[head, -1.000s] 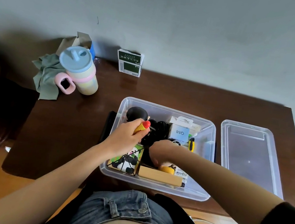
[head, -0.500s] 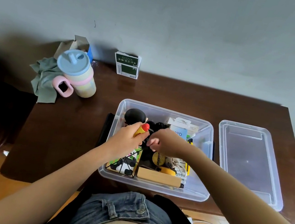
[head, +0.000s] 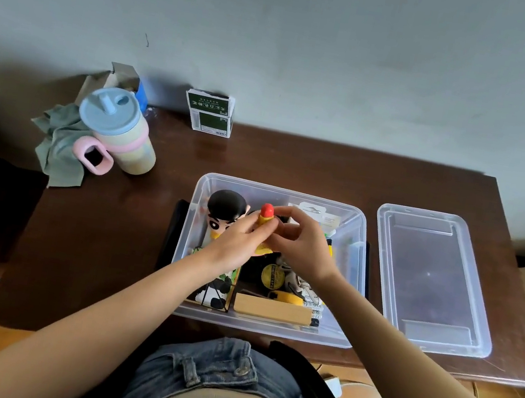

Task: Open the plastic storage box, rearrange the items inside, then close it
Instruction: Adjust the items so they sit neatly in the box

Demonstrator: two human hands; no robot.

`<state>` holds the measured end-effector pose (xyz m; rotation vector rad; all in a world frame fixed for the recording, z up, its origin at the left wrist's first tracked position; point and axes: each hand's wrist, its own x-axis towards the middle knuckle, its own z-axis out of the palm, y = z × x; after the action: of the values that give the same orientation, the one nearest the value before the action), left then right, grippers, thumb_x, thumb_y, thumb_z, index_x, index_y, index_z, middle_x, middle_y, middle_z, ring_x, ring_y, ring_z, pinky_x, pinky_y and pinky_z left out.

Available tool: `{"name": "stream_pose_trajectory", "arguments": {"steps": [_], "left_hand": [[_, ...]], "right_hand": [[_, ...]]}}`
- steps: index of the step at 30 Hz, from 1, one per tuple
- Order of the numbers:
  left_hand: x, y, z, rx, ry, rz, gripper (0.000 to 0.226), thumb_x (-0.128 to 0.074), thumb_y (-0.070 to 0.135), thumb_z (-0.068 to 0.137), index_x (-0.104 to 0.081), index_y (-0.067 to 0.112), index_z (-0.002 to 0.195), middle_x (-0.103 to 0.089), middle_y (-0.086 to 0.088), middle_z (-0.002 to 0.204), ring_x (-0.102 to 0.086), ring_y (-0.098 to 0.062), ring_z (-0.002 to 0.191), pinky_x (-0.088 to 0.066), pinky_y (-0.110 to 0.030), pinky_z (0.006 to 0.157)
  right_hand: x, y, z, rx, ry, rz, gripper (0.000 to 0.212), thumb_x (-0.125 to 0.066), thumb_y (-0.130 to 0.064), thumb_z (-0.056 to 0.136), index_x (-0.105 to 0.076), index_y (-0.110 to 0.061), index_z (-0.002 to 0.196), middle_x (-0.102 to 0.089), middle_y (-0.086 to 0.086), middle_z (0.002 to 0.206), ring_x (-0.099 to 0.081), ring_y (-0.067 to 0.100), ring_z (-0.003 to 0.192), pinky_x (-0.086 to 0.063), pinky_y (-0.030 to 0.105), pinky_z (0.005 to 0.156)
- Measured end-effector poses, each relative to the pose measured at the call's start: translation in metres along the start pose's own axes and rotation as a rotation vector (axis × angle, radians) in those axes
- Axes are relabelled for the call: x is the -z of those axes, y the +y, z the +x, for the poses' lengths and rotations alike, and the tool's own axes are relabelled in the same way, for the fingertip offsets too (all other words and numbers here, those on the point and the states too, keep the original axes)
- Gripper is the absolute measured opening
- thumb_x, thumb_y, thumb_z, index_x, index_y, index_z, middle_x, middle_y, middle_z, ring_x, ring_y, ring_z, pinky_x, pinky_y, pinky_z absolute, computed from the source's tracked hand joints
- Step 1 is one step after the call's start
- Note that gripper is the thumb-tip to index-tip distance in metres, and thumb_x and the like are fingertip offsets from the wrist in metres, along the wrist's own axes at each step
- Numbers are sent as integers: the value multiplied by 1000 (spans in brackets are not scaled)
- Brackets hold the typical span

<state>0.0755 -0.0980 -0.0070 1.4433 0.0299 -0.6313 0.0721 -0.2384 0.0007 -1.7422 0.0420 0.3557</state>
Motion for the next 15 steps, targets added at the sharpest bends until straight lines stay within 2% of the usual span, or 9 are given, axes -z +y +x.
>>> {"name": "stream_pose_trajectory", "arguments": {"steps": [3,5,6,8,10,12,15], "left_hand": [[9,1,-3,-29,57,275,15,-46,28,99,-52,36,110,-56,6,107,-56,-5,101,-49,-21,86],[21,-2,-7,-67,135,533,25,-47,26,99,-53,25,123,-54,0,115,-56,-10,103,-47,-21,86],[27,-4,-10,-88,154,629,28,-48,25,99,-53,21,126,-53,0,117,-56,-10,104,-47,-23,88],[37,-8,-16,-117,144,732,28,-49,21,98,-56,18,125,-54,1,116,-57,-10,104,-47,-24,91],[43,-14,-22,-119,108,800,26,-51,19,97,-59,19,121,-54,5,113,-57,-8,100,-44,-15,86],[46,-19,-26,-111,70,902,25,-52,20,97,-59,22,120,-54,9,115,-57,-5,97,-42,-11,80],[48,-24,-29,-94,7,1040,28,-54,21,95,-59,24,122,-56,9,122,-57,-8,105,-47,-24,90]], "right_hand": [[8,3,1,-34,14,-158,31,-72,-13,81,-61,-26,107,-73,2,80,-70,14,70,-58,32,67],[15,7,3,-35,-8,-464,36,-71,-15,82,-58,-27,114,-69,-7,76,-65,8,65,-53,26,61],[17,9,4,-30,-53,-639,37,-69,-17,84,-56,-26,117,-67,-10,78,-63,8,65,-50,23,59],[15,12,5,-28,-194,-872,39,-66,-18,86,-48,-27,119,-63,-4,82,-61,15,69,-50,26,57],[9,16,7,-16,-355,-986,41,-65,-13,86,-43,-25,118,-59,-2,76,-58,18,68,-48,28,53],[2,20,11,27,-468,-1110,41,-62,-9,87,-42,-22,120,-49,-5,68,-49,12,60,-38,24,47],[-8,28,17,73,-551,-1243,37,-55,-3,89,-45,-17,123,-47,-4,70,-48,15,61,-43,28,53]]}}
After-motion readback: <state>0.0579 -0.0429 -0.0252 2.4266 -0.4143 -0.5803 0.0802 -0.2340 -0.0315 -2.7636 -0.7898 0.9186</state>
